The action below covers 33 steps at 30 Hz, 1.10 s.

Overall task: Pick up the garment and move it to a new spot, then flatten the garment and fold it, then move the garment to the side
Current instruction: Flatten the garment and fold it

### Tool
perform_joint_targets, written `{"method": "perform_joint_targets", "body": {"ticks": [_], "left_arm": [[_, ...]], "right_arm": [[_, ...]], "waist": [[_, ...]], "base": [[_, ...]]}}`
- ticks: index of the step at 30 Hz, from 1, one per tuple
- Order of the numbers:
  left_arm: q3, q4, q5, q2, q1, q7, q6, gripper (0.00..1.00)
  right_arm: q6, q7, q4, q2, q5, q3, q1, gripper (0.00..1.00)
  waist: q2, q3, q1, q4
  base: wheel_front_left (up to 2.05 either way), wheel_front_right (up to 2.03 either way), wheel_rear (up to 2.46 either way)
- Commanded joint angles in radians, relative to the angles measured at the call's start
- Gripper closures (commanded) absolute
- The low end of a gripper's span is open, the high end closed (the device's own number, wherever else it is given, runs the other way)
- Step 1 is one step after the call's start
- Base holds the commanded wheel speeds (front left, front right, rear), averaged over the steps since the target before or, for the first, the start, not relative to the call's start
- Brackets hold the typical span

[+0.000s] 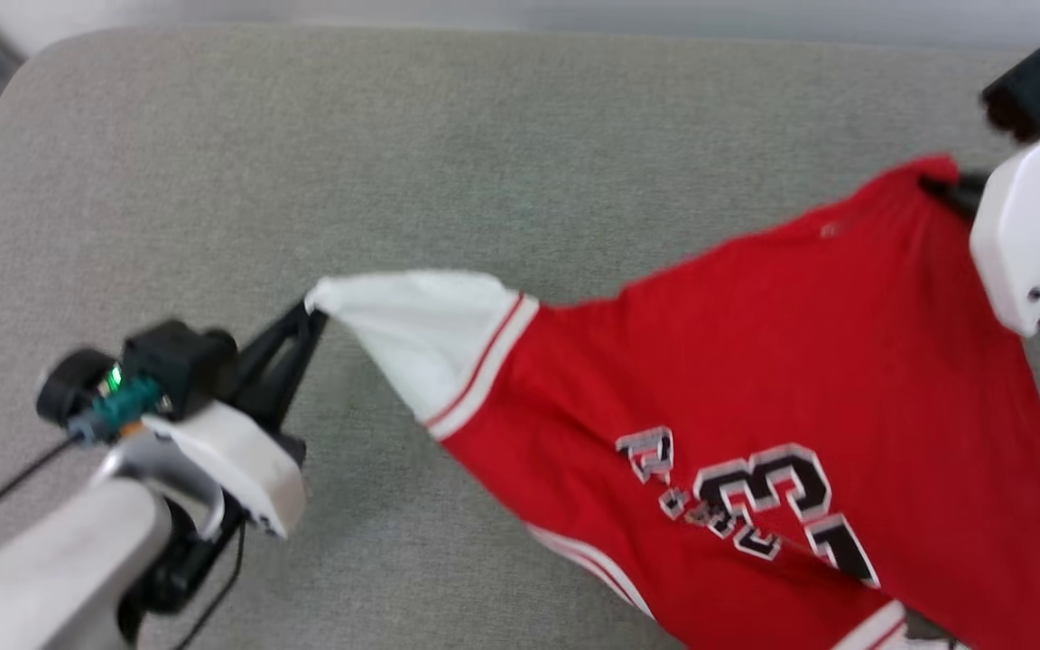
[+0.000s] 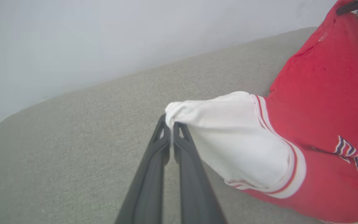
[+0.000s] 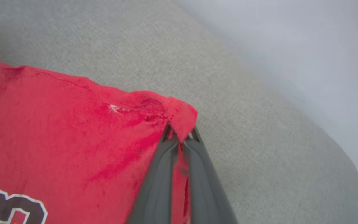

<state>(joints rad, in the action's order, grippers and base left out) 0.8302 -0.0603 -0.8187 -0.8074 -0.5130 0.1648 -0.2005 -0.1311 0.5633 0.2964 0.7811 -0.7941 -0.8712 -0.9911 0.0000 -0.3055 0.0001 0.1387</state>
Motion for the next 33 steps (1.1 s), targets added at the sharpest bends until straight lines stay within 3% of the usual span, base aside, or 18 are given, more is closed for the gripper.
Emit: {"method": "perform_joint_targets", "body": {"ticks": [1, 8, 16, 28, 33], "left_arm": [[-0.012, -0.008, 0.012, -0.005, -0.042, -0.011, 0.006, 1.00], [-0.059, 0.005, 0.063, -0.007, -0.274, -0.079, 0.051, 1.00], [-0.097, 0.101, 0.145, 0.039, -0.606, -0.152, 0.112, 1.00], [-0.116, 0.387, 0.276, 0.177, -1.195, -0.211, 0.251, 1.00], [-0.124, 0.511, 0.302, 0.246, -1.414, -0.192, 0.286, 1.00]], "right_arm": [[0.001, -0.033, -0.004, 0.005, -0.005, 0.021, -0.034, 1.00], [0.001, -0.124, 0.002, -0.012, 0.031, 0.112, -0.148, 1.00], [0.001, -0.204, 0.096, -0.116, 0.169, 0.241, -0.349, 1.00], [0.001, -0.278, 0.308, -0.253, 0.393, 0.365, -0.762, 1.00], [0.001, -0.322, 0.391, -0.297, 0.459, 0.388, -0.927, 1.00]], "waist": [[0.0000, 0.016, -0.0001, -0.020], [0.0000, -0.028, -0.0001, -0.049], [0.0000, -0.137, -0.0001, -0.077], [0.0000, -0.272, -0.0001, -0.079], [0.0000, -0.315, -0.0001, -0.077]], "base": [[0.00, 0.00, 0.00], [0.00, 0.00, 0.00], [0.00, 0.00, 0.00], [0.00, 0.00, 0.00], [0.00, 0.00, 0.00]]}}
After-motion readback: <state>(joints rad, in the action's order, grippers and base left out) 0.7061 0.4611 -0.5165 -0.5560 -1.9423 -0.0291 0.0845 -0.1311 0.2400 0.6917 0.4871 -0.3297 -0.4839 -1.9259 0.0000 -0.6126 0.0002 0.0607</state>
